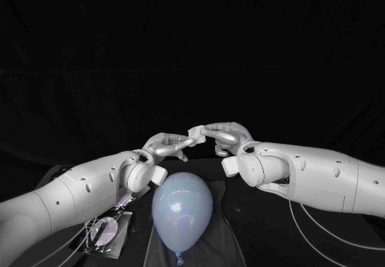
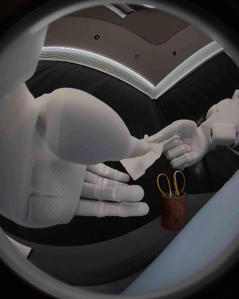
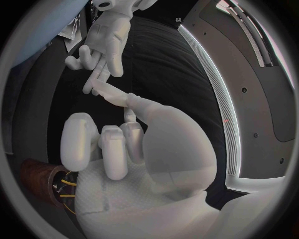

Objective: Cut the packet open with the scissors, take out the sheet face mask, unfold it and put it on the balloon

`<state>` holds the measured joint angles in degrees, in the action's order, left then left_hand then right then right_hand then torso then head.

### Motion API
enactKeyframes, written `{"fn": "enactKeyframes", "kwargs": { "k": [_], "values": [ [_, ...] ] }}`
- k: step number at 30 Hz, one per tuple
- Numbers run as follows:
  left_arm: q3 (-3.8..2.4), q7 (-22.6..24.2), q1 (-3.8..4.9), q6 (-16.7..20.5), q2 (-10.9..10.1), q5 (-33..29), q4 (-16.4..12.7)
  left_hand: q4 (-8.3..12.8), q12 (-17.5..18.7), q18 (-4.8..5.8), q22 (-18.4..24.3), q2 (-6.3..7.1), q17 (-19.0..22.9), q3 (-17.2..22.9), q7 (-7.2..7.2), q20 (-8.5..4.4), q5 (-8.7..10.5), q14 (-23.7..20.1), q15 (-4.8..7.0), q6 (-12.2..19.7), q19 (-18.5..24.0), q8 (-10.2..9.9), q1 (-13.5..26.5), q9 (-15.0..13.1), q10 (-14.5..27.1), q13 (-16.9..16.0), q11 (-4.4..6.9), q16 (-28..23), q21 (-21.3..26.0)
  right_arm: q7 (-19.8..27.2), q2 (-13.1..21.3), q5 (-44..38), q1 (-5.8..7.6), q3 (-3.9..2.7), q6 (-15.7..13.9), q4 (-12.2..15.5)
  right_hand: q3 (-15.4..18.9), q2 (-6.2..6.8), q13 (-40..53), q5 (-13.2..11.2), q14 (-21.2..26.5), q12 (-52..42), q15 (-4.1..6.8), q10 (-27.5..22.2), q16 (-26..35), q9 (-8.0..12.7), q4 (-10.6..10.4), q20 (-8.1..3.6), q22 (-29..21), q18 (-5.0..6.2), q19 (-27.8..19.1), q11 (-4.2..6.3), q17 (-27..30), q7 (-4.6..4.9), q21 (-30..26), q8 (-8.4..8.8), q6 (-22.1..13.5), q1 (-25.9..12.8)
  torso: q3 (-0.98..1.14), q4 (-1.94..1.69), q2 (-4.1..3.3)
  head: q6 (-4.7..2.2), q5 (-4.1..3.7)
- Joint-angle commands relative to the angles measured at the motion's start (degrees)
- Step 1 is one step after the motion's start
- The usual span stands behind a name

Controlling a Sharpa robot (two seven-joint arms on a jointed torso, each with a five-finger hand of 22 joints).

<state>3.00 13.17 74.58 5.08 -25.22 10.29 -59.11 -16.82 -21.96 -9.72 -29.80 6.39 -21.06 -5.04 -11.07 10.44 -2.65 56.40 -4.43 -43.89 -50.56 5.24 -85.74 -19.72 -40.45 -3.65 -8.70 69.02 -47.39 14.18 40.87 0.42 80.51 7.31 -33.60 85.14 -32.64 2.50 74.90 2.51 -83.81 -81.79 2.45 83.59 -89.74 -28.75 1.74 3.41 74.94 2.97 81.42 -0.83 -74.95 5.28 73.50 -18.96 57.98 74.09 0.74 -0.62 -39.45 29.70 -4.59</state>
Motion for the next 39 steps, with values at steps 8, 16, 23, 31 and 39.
{"fn": "enactKeyframes", "kwargs": {
  "k": [8,16,23,31,39],
  "values": [
    [-0.08,0.5,0.08,-2.2,0.3,-4.4,-0.3,0.2,0.4,-0.77,0.1,-1.35,0.2,0.4,0.28,-0.38,-0.05,-0.5,0.56,-0.5,0.2,0.4,-1.2,-0.4,-1.2,-0.1,0.46,0.8,0.6,0.4,0.2,-1.4,0.06,-0.06,1.3,1.1,0.0,-0.51,9.4,0.3,-6.2,0.2,0.31,1.7,-0.3,-0.1,-0.2,-0.01,4.2,1.05,-0.3,-0.06,-15.1,0.06,-0.3,-0.31,0.2,0.0,-0.05,-0.01,-0.04,-0.07,0.01],
    [-0.08,1.8,0.08,-3.0,0.1,-8.2,-0.4,0.9,-0.1,-0.72,-0.7,-4.7,0.1,0.9,2.48,-1.08,-0.06,0.4,1.6,-6.6,-0.2,3.7,-6.1,-1.9,-9.8,-0.3,2.02,3.0,0.0,0.2,0.0,-1.7,0.06,-0.06,1.4,0.7,0.0,-0.51,9.4,0.3,-6.2,0.2,0.31,1.7,-0.3,-0.1,-0.2,-0.01,4.2,1.05,-0.3,-0.06,-15.1,0.06,-0.3,-0.31,0.2,0.0,-0.06,0.0,-0.1,0.11,0.09],
    [-0.1,2.4,0.08,-3.2,0.0,-9.7,-0.6,0.6,1.2,-0.7,-1.3,-6.81,0.4,1.4,3.69,-1.29,-0.09,0.5,1.53,-10.3,-0.1,5.2,-9.1,-2.3,-15.6,-0.2,2.28,3.7,-0.4,0.0,-0.2,-2.1,0.05,-0.05,1.5,0.3,-0.1,-0.58,9.4,0.3,-6.2,0.3,0.31,1.6,-0.3,-0.1,-0.2,-0.01,4.2,1.07,-0.4,-0.06,-15.1,0.06,-0.4,-0.39,0.1,0.0,-0.04,-0.03,-0.06,0.21,0.15],
    [-0.15,3.5,0.07,-2.4,-0.1,-10.5,-0.6,1.2,2.6,-0.75,-2.6,-9.35,0.5,4.8,4.91,-2.01,-0.13,0.7,3.09,-15.9,0.2,8.2,-14.1,-3.6,-23.1,-0.1,4.14,4.5,-1.7,-0.2,-0.4,-2.2,0.02,-0.02,1.5,-0.3,-0.1,-0.58,9.4,0.3,-6.2,0.3,0.31,1.6,-0.3,-0.1,-0.2,-0.01,4.2,1.07,-0.4,-0.06,-15.1,0.06,-0.4,-0.39,0.1,0.0,-0.04,-0.02,-0.05,0.27,0.19],
    [-0.2,4.2,0.07,-1.3,-0.3,-10.8,-0.8,1.7,5.5,-0.65,-5.3,-8.21,1.0,8.2,4.38,-2.97,-0.13,1.2,4.34,-17.1,1.3,10.3,-15.0,-5.6,-27.8,-0.1,5.48,5.0,-4.7,-0.2,-0.5,-2.2,-0.03,0.0,1.8,-0.7,0.0,-0.58,9.2,0.3,-6.2,0.6,0.3,1.4,-0.3,-0.1,-0.2,-0.01,4.1,1.1,-0.5,-0.09,-15.1,0.12,-0.6,-0.47,-0.1,-0.2,-0.02,0.03,-0.05,0.4,0.32]
  ]
}}
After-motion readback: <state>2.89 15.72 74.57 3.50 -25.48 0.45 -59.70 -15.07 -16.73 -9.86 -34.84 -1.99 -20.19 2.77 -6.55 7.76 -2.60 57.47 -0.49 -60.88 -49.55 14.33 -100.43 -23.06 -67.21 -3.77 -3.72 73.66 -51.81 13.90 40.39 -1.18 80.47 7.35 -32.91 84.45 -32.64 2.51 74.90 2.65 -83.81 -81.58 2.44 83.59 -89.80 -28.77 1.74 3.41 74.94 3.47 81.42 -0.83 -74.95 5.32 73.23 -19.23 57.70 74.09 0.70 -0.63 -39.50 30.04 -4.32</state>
